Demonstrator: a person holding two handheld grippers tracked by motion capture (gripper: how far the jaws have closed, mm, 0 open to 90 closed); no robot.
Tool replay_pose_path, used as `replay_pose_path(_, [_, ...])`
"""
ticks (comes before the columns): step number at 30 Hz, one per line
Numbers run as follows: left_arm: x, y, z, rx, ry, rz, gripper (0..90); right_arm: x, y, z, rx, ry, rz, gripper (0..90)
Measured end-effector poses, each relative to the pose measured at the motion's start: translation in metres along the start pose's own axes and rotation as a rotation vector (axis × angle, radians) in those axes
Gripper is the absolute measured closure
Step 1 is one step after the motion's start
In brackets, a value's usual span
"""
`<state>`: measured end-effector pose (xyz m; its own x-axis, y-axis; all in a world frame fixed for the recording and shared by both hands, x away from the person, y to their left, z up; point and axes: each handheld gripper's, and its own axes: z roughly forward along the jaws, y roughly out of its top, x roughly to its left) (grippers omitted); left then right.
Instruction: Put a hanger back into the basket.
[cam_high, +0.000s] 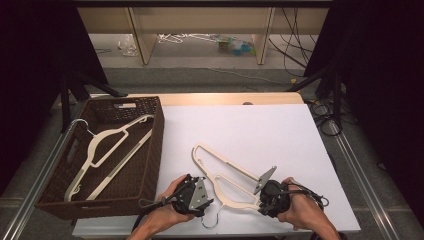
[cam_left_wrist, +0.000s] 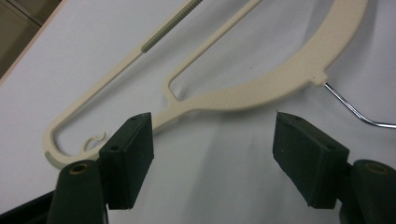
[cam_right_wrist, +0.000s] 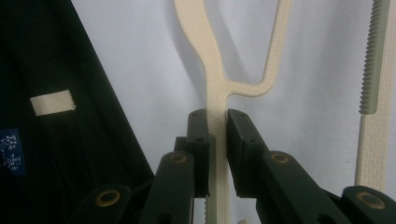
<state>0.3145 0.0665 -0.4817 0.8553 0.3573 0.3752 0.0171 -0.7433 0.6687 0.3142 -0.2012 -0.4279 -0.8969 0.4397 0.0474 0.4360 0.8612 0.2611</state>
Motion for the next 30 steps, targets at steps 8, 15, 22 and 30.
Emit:
replay_pose_path(8, [-0.005,0.007,0.008,0.021,-0.019,0.104,28.5,0.0,0.002,-0.006,-0.013,-0.002,-0.016,79.9])
replay_pose_path(15, [-0.007,0.014,0.018,0.03,-0.027,0.16,29.1,0.003,0.005,-0.009,-0.02,0.006,-0.032,79.8])
replay_pose_path(22, [-0.009,0.015,0.015,-0.053,-0.101,0.235,39.1,0.001,0.003,-0.01,-0.046,0.051,-0.046,79.3])
replay_pose_path(30, [0.001,0.021,0.011,-0.115,-0.213,0.352,60.7,-0.004,-0.002,-0.004,-0.051,0.091,-0.064,79.0])
